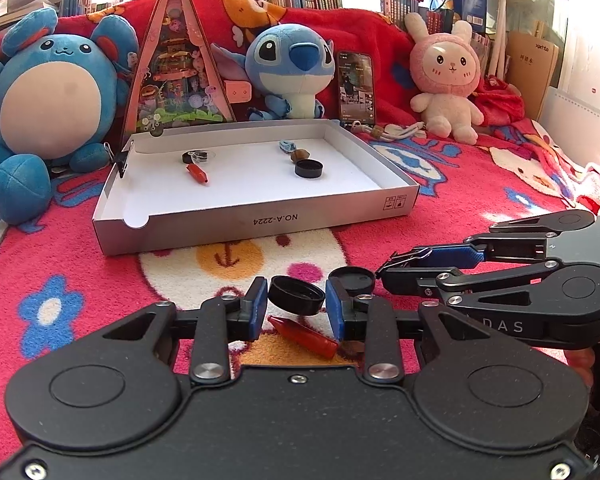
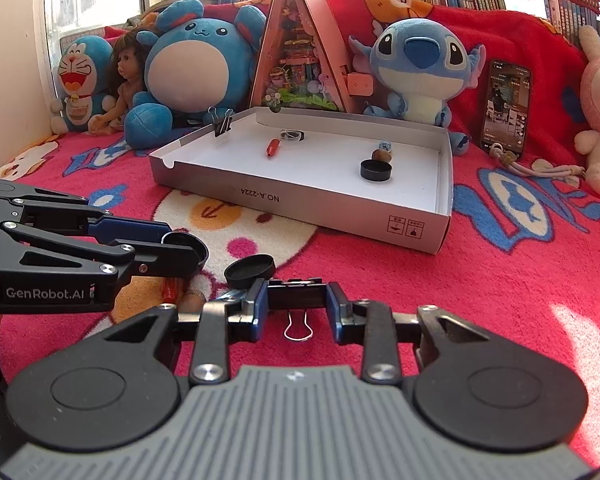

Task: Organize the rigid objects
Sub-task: 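Grasp another black round cap with the left tool while the right tool grasps the black binder clip, then carry the black cap and binder clip into the white box with both tools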

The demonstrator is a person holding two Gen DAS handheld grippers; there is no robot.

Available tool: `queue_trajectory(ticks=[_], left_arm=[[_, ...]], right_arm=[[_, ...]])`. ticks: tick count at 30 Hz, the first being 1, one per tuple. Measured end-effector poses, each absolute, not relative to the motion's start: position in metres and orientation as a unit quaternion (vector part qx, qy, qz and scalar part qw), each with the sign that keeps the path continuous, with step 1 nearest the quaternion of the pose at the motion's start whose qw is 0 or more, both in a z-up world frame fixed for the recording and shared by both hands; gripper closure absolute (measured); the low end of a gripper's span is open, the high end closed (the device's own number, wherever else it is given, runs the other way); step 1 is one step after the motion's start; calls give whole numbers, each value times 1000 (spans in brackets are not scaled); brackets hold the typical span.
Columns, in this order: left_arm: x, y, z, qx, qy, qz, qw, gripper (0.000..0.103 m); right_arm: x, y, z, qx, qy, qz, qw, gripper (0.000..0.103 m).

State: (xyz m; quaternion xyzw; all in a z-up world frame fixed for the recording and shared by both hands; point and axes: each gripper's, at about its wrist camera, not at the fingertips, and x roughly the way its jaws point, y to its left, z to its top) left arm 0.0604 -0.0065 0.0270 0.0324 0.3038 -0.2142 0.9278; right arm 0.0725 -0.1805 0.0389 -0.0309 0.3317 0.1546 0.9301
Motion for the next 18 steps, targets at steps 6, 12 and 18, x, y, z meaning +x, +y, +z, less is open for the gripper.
queue_trajectory(ticks=[6,12,18], left_arm=[[67,-3,33,21,299,-203,932,73],[72,-2,38,15,294,-196,935,73],[74,-2,41,12,288,-194,938,73]], right_arm=[[74,-185,47,-26,318,141,937,66],[77,-189,53,-19,305,126,944,66],[80,-191,58,-15,294,116,949,66]])
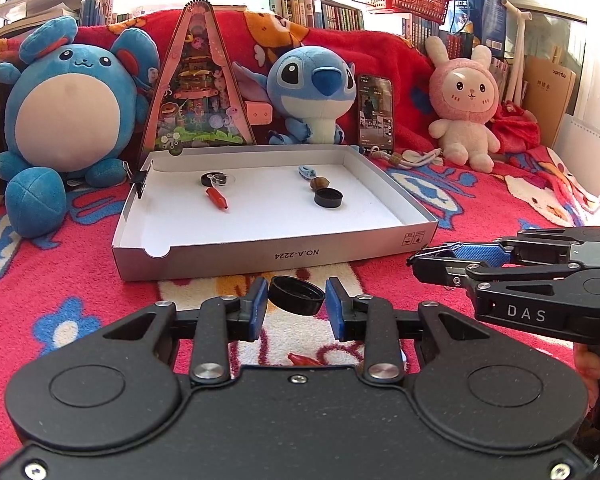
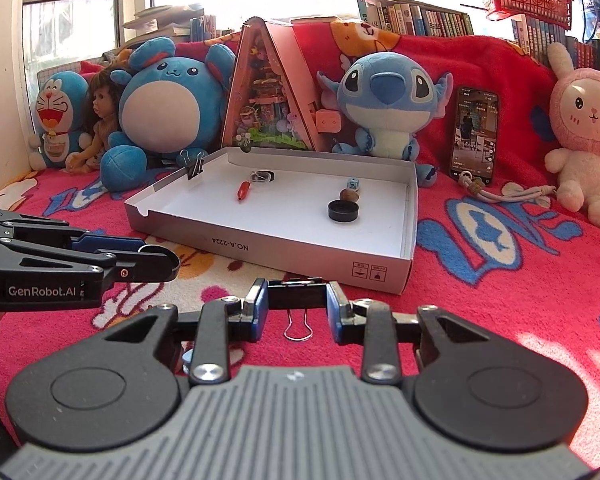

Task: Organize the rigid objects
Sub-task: 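Carry the black cap and binder clip into the white box with both tools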

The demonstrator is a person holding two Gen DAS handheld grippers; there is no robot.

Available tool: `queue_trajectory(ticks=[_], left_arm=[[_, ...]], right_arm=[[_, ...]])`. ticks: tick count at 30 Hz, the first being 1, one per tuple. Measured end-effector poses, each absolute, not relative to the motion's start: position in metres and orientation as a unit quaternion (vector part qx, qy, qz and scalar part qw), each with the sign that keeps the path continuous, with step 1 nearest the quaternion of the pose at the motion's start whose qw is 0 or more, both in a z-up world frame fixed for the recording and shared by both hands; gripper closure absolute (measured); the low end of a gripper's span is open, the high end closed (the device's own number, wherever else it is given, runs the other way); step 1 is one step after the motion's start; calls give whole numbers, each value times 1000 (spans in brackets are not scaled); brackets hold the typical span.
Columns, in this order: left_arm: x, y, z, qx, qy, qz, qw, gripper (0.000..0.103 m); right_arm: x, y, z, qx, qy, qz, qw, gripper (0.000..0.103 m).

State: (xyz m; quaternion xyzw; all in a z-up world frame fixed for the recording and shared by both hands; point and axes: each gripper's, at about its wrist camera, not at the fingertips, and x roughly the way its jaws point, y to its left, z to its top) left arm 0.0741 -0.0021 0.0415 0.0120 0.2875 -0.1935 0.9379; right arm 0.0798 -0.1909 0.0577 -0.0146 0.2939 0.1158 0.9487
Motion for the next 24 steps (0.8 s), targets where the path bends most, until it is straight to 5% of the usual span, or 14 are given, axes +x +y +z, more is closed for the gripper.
queue_trajectory(ticks=[24], left_arm=[[109,-1,63,-15,258,-171,951,73]], right_arm=[[103,-190,72,9,259,85,962,66]])
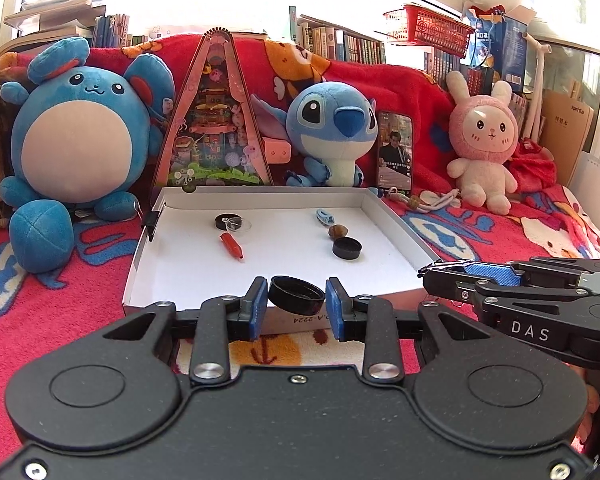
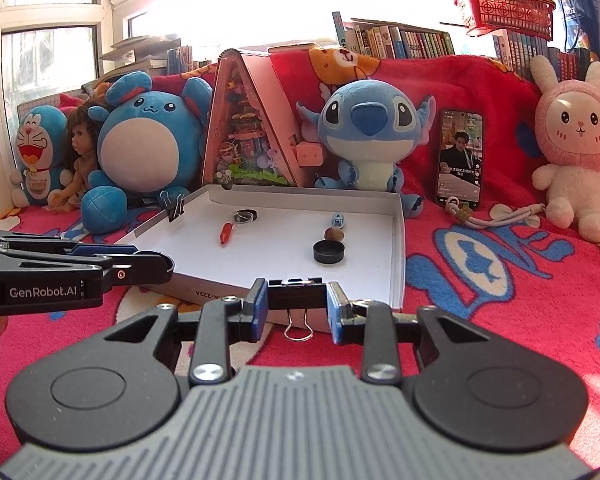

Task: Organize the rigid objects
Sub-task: 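Carry the black cap and binder clip into the white box with both tools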

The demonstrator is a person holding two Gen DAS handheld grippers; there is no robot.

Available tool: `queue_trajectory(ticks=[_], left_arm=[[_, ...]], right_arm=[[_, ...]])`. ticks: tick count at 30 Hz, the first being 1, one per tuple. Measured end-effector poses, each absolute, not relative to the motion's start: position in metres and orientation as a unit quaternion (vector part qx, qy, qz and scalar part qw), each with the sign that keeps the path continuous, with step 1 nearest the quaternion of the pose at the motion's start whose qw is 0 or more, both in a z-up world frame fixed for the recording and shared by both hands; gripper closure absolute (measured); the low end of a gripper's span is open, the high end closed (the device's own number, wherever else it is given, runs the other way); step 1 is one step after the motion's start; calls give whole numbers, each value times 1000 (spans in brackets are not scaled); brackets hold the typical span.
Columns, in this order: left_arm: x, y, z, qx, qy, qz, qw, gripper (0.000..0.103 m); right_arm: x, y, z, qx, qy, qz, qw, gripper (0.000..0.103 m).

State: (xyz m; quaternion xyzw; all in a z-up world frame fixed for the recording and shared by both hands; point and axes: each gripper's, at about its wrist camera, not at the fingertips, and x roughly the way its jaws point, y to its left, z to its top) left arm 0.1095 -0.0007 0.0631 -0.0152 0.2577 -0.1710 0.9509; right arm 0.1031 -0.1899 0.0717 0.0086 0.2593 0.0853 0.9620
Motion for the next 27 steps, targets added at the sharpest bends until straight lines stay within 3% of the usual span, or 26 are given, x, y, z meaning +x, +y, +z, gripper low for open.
queue_trajectory(ticks=[27], left_arm=[[231,-5,20,-51,315,-89,943,73]], right_arm=[[213,-196,35,76,326,19,942,67]])
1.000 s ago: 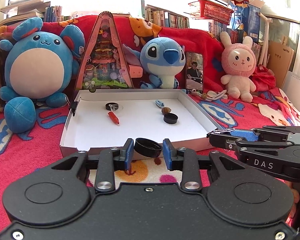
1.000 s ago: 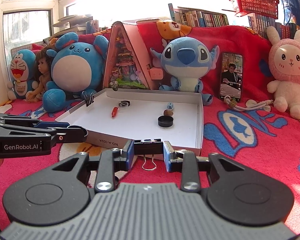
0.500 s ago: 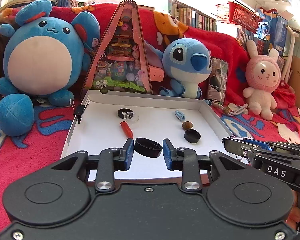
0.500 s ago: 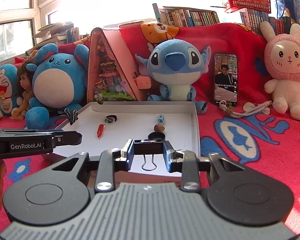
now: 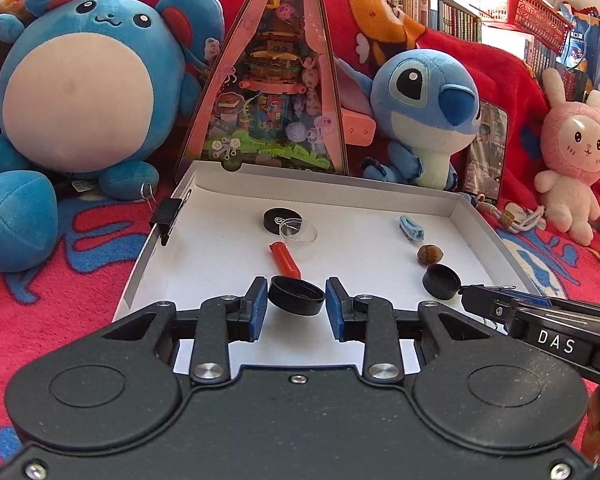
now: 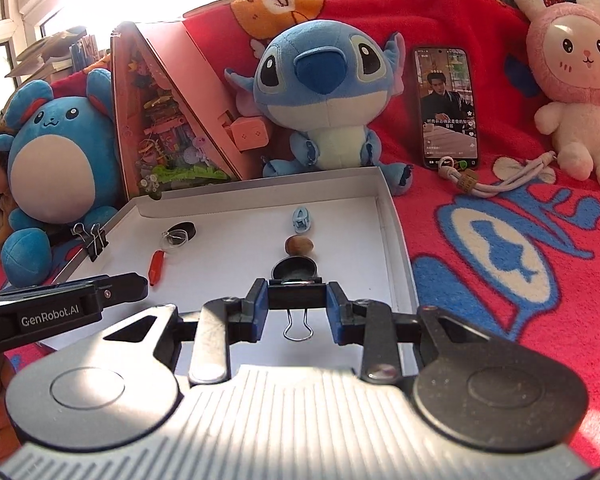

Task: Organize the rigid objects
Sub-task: 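Carry the black cap and binder clip into the white box with both tools, then open both tools to drop the cap and binder clip, then withdraw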

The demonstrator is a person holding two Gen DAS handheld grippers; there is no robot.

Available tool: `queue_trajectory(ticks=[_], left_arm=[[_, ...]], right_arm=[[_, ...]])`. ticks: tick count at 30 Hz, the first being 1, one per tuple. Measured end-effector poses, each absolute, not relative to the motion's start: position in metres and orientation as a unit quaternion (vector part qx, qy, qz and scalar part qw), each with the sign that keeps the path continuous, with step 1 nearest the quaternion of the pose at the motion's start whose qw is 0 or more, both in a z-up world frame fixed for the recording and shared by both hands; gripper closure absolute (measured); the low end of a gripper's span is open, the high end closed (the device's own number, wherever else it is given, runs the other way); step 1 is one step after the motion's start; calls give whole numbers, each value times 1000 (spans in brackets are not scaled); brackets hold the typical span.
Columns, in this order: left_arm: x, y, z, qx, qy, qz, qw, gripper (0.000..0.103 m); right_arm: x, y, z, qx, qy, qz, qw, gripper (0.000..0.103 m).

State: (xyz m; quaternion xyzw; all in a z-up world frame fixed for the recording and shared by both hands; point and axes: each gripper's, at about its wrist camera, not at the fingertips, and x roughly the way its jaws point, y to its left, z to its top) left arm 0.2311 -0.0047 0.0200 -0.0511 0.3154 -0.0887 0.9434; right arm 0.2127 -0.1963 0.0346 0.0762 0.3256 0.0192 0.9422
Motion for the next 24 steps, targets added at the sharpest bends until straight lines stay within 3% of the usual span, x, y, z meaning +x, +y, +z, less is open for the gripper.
queue_trajectory(ticks=[24], left_arm=[[245,-11,9,-40,312,-71,947,73]], right_arm=[[229,-191,22,61,344,13,937,66]])
